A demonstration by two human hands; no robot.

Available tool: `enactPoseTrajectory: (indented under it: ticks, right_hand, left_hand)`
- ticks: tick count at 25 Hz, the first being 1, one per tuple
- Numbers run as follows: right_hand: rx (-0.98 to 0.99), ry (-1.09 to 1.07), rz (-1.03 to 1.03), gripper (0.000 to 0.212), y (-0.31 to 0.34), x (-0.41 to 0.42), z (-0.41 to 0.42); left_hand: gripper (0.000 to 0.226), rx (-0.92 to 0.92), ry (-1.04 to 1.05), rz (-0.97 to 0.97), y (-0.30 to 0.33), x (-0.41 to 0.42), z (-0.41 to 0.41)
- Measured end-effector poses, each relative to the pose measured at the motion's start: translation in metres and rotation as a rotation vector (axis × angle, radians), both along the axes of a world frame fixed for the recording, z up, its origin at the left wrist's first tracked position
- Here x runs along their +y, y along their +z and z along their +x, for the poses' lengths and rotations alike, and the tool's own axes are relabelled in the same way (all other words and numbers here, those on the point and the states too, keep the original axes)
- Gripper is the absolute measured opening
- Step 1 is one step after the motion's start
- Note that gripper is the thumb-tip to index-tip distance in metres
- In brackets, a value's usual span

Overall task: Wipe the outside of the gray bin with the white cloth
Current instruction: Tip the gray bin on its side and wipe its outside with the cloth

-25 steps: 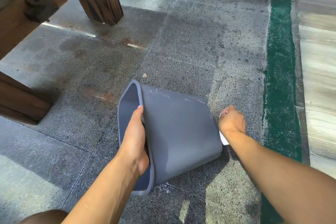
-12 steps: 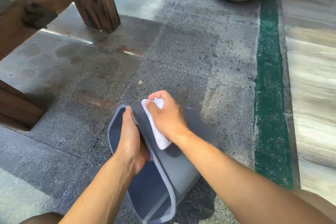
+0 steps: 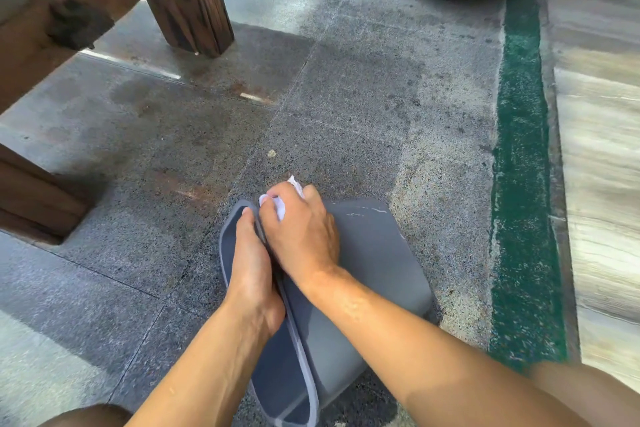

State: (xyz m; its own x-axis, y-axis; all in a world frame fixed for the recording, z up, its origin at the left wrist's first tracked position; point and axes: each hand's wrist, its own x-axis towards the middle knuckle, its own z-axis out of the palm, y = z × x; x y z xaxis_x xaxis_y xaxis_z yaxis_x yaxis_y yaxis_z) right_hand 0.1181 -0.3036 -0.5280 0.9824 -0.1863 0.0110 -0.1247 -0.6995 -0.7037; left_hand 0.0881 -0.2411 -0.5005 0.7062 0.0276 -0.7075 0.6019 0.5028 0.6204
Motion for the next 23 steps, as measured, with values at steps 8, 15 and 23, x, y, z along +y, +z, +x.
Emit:
enactPoseTrajectory:
  ticks: [8, 15, 23]
  right_hand:
    - [0.061, -0.04, -0.056, 0.029, -0.027, -0.018, 0.017]
    - [0.164, -0.034, -0.104, 0.032, -0.057, -0.045, 0.03]
    - [0.179, -0.09, -0.185, 0.032, -0.09, -0.095, 0.038]
  left_hand:
    - [0.069, 0.11, -0.006, 0.189, -0.024, 0.007, 0.001]
    - [0.063, 0.091, 0.068, 0.407, -0.031, 0.004, -0.003]
    - [0.065, 0.102, 0.076, 0.427, -0.038, 0.01, -0.005]
